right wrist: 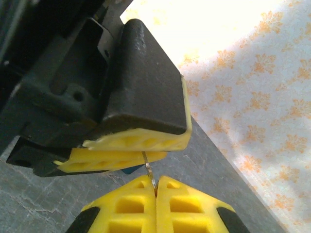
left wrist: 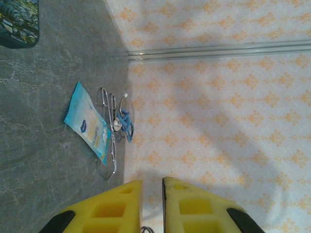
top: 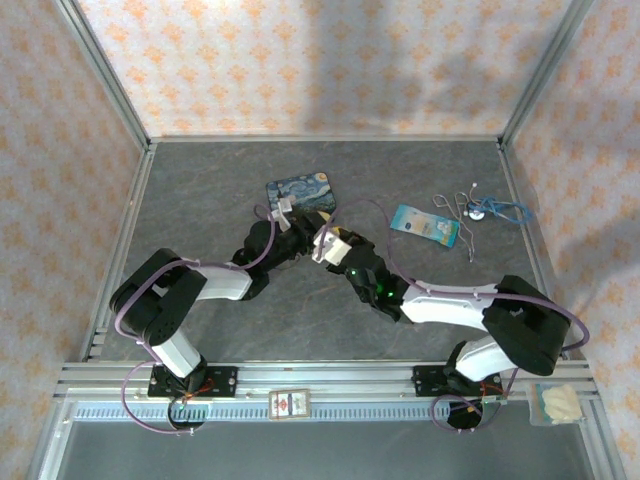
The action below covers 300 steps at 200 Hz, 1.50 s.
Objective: Unlock a padlock with a key
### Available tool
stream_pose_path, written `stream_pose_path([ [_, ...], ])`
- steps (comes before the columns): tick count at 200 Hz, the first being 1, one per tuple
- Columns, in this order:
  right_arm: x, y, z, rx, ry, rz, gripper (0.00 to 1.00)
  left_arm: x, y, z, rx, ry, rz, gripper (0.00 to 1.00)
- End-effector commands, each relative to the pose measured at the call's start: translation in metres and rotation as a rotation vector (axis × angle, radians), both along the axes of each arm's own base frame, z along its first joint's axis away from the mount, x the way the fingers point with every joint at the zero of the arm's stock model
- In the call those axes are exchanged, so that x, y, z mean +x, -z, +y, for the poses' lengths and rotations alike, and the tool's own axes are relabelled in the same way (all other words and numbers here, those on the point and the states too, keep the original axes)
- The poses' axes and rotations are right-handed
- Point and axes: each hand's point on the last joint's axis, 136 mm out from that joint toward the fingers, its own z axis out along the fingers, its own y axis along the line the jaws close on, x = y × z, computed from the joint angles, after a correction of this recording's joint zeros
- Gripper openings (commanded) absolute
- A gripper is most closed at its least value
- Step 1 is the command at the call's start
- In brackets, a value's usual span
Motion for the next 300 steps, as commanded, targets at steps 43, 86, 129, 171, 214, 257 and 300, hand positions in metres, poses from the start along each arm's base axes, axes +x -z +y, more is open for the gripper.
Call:
stream_pose_path([
  [43,-0.002,0.003,-0.004,-0.044,0.014,-0.036,0.0,0.009,-0.018,-0.005,-0.014,-0.005,-0.049,0.0],
  [86,-0.012,-0.021,-0.001,0.193,-0.033,0.035,0.44,0.016,-0.019,0.006,0.048,-0.032,-0.092,0.0],
  [129,-0.008,-0.069,-0.025,0.599,-0.06,0.17,0.57,0.019,-0.033,0.013,0.161,-0.033,-0.217,0.0],
  [171,0.008,-0.096,-0.043,0.967,-0.055,0.355,0.62,0.003,-0.073,0.005,0.192,0.045,-0.473,0.0],
  [214,0.01,-0.104,-0.029,1.181,-0.247,0.637,0.62,-0.013,-0.103,0.003,0.197,0.083,-0.642,0.0],
  [257,-0.011,-0.108,-0.007,1.218,-0.476,0.749,0.55,-0.023,-0.115,0.007,0.143,0.075,-0.694,0.0],
  [300,-0.023,-0.116,-0.008,1.289,-0.574,0.745,0.46,-0.029,-0.115,0.011,0.081,0.063,-0.69,0.0],
])
